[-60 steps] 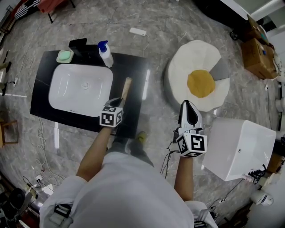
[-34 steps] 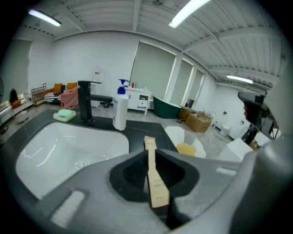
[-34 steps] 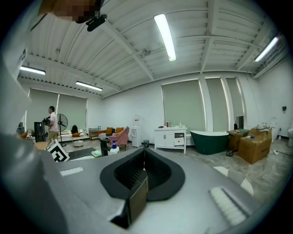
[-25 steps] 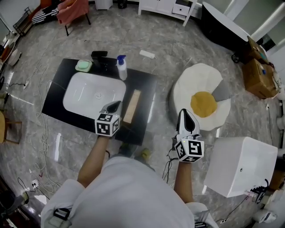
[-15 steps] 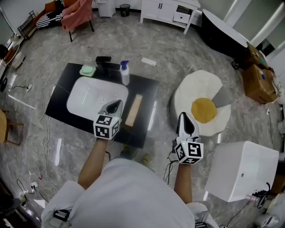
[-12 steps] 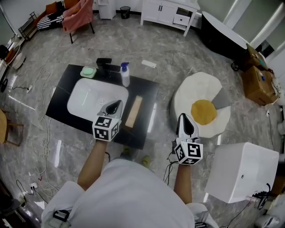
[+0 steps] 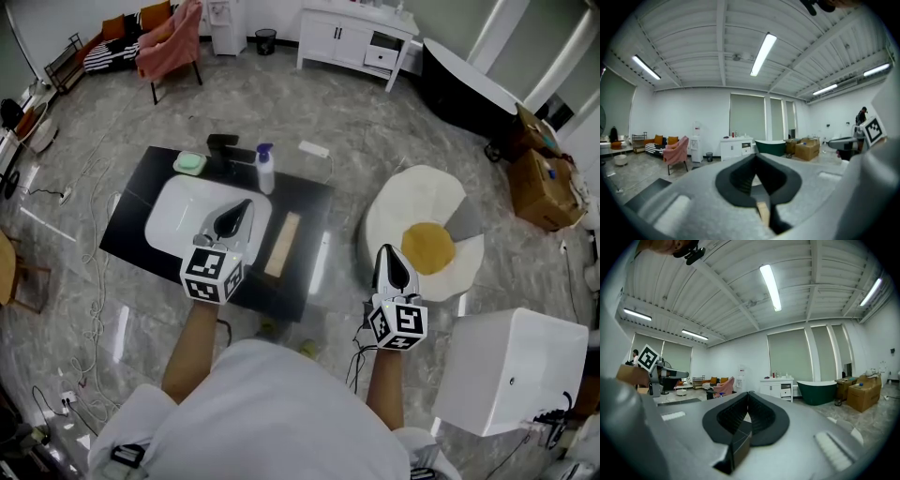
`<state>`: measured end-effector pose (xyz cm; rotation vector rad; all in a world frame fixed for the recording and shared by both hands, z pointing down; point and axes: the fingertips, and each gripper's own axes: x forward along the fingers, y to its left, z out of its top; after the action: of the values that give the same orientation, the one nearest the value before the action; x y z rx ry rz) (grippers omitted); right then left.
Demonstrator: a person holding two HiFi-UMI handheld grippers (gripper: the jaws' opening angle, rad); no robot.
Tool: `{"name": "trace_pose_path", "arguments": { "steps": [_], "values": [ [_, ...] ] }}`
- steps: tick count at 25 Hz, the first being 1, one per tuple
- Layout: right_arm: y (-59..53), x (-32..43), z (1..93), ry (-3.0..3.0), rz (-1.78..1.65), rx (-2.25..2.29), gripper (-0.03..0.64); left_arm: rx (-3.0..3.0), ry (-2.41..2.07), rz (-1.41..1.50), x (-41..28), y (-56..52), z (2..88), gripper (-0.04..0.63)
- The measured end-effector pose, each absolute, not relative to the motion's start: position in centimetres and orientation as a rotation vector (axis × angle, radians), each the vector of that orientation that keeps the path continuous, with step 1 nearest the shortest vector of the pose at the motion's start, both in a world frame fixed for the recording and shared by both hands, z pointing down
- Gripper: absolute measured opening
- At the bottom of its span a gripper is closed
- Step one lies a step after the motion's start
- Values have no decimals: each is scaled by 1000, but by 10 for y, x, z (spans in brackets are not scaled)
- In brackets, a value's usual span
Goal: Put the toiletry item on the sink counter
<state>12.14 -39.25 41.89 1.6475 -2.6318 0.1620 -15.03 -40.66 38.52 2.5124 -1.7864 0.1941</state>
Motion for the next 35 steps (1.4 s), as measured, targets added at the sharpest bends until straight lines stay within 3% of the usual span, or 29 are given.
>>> {"name": "trace_pose_path", "arguments": {
  "steps": [35],
  "values": [
    [-399, 138, 391, -2621, 75, 1706, 3, 2576, -1891, 38, -172, -400, 327, -3]
  ]
}}
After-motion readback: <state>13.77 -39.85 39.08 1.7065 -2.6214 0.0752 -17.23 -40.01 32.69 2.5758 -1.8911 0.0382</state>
